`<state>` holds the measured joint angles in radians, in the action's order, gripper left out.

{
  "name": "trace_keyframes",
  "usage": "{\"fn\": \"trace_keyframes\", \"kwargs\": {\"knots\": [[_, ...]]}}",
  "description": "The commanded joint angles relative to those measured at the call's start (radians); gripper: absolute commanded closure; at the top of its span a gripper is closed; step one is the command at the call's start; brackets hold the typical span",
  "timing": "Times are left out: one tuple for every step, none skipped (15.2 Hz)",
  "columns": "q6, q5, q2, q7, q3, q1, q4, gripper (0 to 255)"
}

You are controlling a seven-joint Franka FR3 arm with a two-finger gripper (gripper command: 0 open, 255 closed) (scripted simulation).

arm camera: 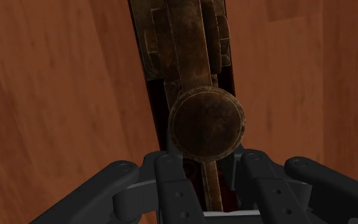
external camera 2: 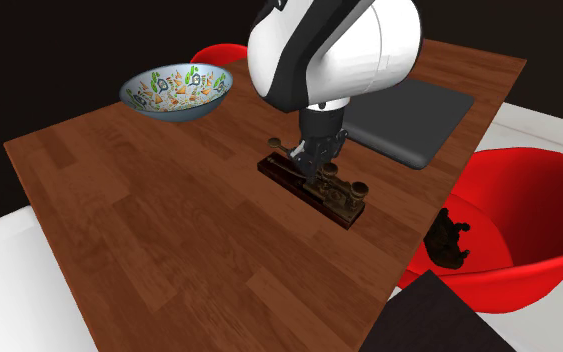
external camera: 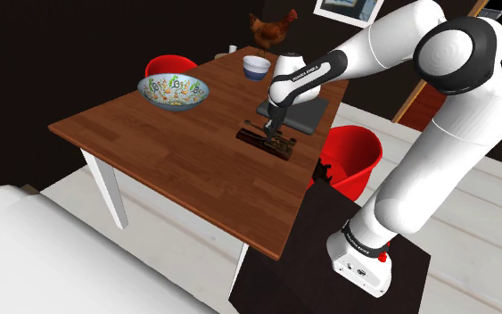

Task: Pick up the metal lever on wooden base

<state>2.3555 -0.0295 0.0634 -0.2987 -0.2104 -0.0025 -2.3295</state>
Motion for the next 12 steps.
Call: {"fn": "trace_keyframes", "kwargs": {"knots": [[0.001, 0.0, 0.001, 0.0, 0.0, 0.0, 0.0, 255], [0.001, 0.0, 0.001, 0.0, 0.0, 0.0, 0.0, 255], [0.001, 0.0, 0.001, 0.0, 0.0, 0.0, 0.0, 255], [0.001, 0.0, 0.001, 0.0, 0.0, 0.0, 0.0, 255], [0.001, 0.0, 0.001, 0.0, 0.0, 0.0, 0.0, 255], [0.001, 0.0, 0.002, 0.0, 0.0, 0.0, 0.0, 255], [0.0, 0.0, 0.001, 0.0, 0.0, 0.0, 0.001, 255], [-0.014, -0.002, -0.009, 0.002, 0.0, 0.001, 0.005, 255], [-0.027, -0.005, -0.018, 0.003, 0.0, 0.001, 0.009, 255], [-0.04, -0.007, -0.028, 0.005, 0.0, 0.001, 0.013, 255], [-0.054, -0.009, -0.037, 0.006, 0.0, 0.001, 0.018, 255], [-0.067, -0.011, -0.046, 0.007, 0.0, 0.002, 0.022, 255]]}}
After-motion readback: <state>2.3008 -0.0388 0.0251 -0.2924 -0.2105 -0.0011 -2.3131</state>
